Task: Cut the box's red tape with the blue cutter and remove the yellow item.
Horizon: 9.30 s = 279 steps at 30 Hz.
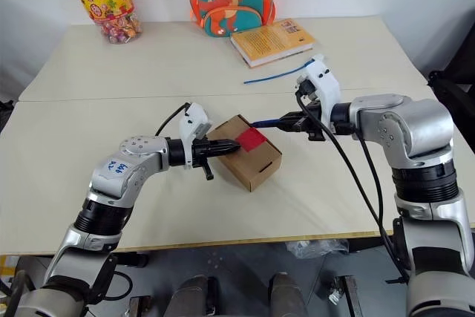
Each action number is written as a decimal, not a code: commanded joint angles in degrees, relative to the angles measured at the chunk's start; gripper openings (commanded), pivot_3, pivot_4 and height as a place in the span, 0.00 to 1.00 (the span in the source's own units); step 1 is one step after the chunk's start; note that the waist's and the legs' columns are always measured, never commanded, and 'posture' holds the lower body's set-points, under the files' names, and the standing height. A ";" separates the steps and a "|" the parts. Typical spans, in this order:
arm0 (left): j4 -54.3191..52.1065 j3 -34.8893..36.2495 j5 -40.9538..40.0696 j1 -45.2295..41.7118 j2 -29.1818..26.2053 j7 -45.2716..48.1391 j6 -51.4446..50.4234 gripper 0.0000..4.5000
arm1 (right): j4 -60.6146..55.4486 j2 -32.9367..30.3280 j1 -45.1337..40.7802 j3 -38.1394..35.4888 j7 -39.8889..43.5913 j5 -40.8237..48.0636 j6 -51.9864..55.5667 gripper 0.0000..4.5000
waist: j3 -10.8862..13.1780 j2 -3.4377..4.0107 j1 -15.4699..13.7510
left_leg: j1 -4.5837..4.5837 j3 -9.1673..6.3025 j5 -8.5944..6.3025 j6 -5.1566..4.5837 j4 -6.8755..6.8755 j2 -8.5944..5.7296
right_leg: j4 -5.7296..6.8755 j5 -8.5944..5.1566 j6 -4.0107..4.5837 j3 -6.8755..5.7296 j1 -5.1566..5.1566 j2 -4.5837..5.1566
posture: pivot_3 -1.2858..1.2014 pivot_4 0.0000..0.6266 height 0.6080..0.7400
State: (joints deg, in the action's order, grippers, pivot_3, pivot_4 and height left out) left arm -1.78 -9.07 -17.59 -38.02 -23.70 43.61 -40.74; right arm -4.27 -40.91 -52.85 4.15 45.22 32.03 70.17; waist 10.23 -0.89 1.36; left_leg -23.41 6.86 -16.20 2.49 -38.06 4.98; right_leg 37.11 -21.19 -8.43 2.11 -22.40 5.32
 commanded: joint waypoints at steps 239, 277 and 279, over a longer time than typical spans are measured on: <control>-7.97 -8.68 1.76 7.42 -7.44 10.18 4.08 0.00 | -18.12 -2.13 20.52 9.45 -19.75 -3.29 -0.75 0.99 | -0.20 -0.09 -1.34 | 0.13 -2.25 0.86 -0.27 0.94 -1.12 | -0.66 -0.04 0.14 -2.82 1.42 1.30 | 0.52 0.24 1.00; -8.44 -5.66 0.58 9.71 -7.72 9.25 3.31 0.00 | 23.58 10.32 10.15 11.00 11.78 -2.96 -4.17 0.70 | -0.41 -0.30 0.25 | 0.59 -2.16 0.75 -0.43 0.96 -1.03 | -0.70 -0.03 0.13 -2.78 1.83 1.26 | 0.52 0.24 1.00; -8.72 -5.54 0.56 9.99 -7.80 9.27 3.27 0.00 | 24.37 10.71 9.49 11.68 12.90 -3.47 -3.82 0.54 | -0.44 -0.30 0.26 | 0.63 -2.16 0.74 -0.41 0.99 -1.02 | -0.70 -0.03 0.13 -2.78 1.84 1.26 | 0.52 0.24 1.00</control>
State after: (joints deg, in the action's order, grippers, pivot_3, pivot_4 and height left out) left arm -11.14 -13.24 -17.81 -29.89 -30.56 53.08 -35.82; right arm 18.33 -31.64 -45.24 11.10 56.89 29.63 64.63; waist 9.80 -1.19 1.62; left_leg -22.78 4.71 -15.46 2.09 -37.06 3.97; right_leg 36.40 -21.23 -8.30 -0.68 -20.55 6.57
